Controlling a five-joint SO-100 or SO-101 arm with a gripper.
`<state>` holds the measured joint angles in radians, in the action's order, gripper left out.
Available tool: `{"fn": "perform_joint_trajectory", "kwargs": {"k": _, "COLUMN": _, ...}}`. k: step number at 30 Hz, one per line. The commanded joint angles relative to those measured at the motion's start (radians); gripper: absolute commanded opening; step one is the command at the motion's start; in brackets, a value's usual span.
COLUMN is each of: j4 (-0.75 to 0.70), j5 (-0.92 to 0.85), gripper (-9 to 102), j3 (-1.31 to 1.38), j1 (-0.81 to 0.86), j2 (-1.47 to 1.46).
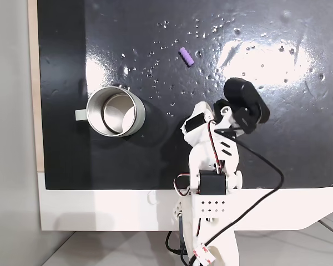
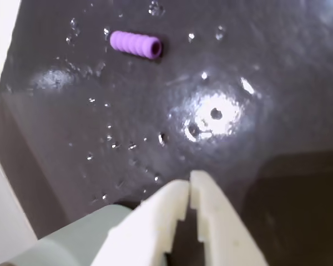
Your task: Grasp a pengrip and put it in the cup.
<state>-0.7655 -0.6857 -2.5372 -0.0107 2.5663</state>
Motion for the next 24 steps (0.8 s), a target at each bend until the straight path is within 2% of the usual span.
{"fn": "perform_joint_trajectory", "kwargs": {"k": 1, "j4": 0.092, "j5": -0.072, "gripper": 0, "j3": 0.153, "j1": -0.002, "j2": -0.209}}
{"fn": "perform_joint_trajectory", "kwargs": {"k": 6, "j4": 0.15, "j5": -0.117, "gripper": 0, "j3": 0.313, "j1": -0.003, "j2": -0.508}}
{"fn": "perform_joint_trajectory", "kwargs": {"k": 13, "j4": 0.367, "j5": -0.276, "gripper": 0, "j3": 0.362, "j1": 0.0, "j2": -0.735}}
{"fn": "perform_joint_trajectory", "kwargs": {"k": 21, "j4": 0.385, "j5": -0.437, "gripper": 0, "j3": 0.52, "j1": 0.015, "j2": -0.899}}
{"fn": "perform_joint_trajectory", "kwargs": {"k": 24, "j4": 0.368, "j5": -0.557, "gripper": 1, "j3": 0.555, "j1": 0.009, "j2": -0.937}}
